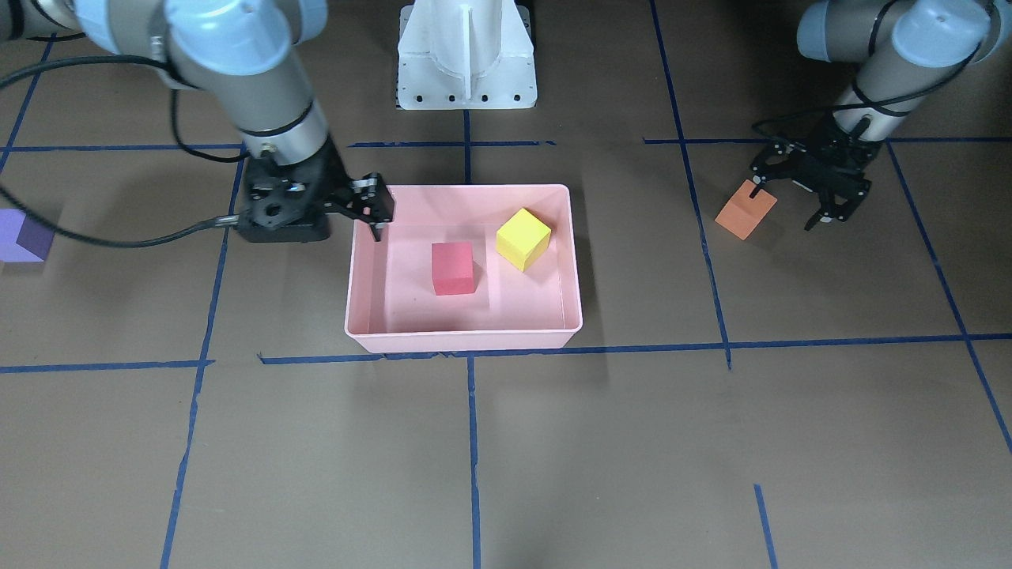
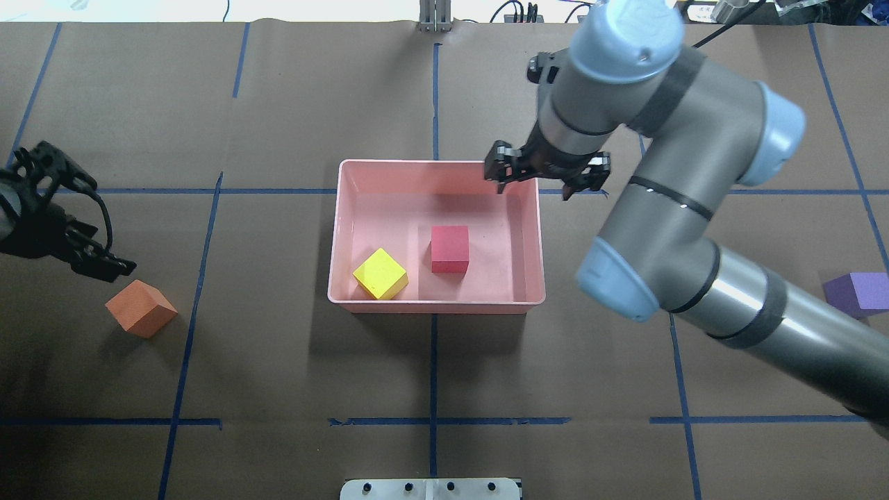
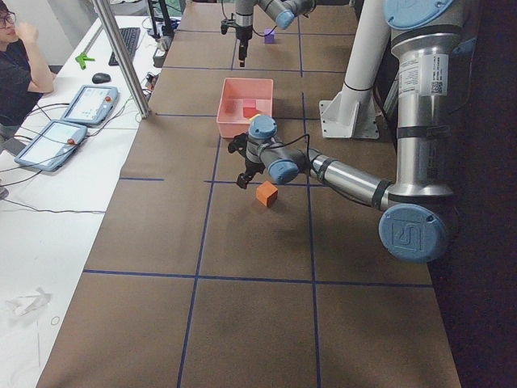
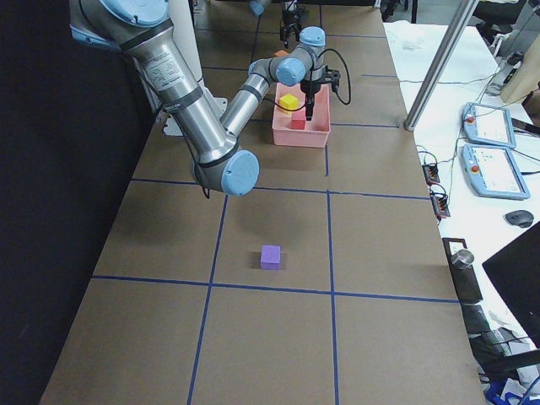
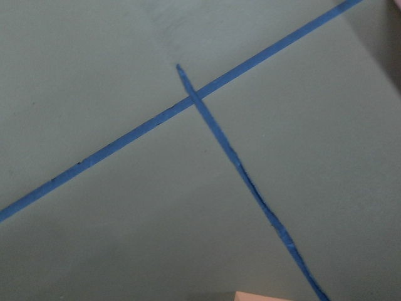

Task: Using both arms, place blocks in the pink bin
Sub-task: 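Grasp the orange cube with the left gripper while the right gripper withdraws from the bin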

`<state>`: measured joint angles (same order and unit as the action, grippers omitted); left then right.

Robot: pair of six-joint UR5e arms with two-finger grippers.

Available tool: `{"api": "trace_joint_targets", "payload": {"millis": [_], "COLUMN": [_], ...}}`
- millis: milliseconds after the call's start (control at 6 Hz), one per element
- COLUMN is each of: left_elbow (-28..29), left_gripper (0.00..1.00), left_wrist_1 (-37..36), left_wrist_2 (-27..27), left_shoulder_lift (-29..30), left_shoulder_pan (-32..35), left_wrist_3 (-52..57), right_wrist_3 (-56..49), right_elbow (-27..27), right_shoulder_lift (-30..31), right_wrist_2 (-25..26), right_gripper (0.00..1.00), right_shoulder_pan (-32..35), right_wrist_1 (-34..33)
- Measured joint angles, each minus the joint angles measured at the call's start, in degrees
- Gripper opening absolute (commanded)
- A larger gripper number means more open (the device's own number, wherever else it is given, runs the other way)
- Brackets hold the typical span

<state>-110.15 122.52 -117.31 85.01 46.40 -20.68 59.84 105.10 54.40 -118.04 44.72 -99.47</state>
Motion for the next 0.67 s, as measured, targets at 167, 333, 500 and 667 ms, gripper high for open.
{"api": "trace_joint_targets", "payload": {"millis": [167,333,500,667], "left_elbow": [0.1,0.2,0.6,1.3], "left_gripper": [1.0,1.0,1.0,1.0], "left_wrist_1": [1.1,1.5,1.6,1.6], "left_wrist_2": [2.1,2.8,3.1,3.2], "left_shoulder_lift": [-0.8,-1.3,-1.7,-1.8], "left_shoulder_pan": [-2.4,-3.9,-5.2,-6.2], "left_wrist_3": [-0.7,-1.1,-1.4,-1.6], "right_wrist_3": [-1.2,-1.6,-1.7,-1.7], "right_elbow": [0.3,0.4,0.5,0.7], "right_shoulder_lift": [0.9,1.4,1.8,2.3], "right_wrist_2": [-0.3,-0.5,-0.6,-0.6], "right_gripper": [1.0,1.0,1.0,1.0], "right_shoulder_pan": [0.8,1.1,1.1,1.2], "right_wrist_1": [0.0,0.1,0.2,0.3]}}
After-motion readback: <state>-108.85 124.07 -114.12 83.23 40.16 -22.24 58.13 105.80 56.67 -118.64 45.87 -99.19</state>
